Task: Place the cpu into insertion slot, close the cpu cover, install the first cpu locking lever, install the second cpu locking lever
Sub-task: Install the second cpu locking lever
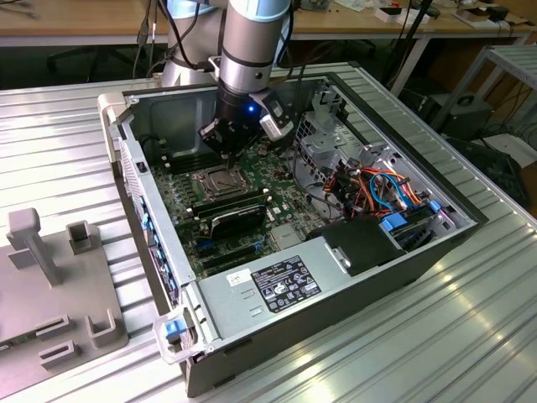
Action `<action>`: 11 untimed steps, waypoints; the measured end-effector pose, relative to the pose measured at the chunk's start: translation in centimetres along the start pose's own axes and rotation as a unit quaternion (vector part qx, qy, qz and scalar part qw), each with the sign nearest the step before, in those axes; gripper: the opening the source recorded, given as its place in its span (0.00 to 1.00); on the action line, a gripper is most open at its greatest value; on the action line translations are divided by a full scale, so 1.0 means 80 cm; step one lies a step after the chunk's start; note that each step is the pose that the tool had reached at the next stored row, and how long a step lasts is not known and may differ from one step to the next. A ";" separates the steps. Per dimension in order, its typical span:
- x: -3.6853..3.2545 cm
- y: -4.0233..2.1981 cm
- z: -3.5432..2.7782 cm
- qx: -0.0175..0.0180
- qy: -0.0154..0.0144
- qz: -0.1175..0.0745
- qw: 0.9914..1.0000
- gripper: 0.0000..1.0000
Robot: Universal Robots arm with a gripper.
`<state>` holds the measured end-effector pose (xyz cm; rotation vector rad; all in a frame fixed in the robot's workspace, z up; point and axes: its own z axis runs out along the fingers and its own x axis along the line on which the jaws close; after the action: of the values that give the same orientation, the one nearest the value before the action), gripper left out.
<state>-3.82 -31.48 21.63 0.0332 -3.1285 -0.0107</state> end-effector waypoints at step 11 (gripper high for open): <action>0.0000 -0.0015 0.0000 0.001 0.000 0.000 1.000 0.11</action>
<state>-3.82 -31.61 21.63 0.0331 -3.1285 -0.0065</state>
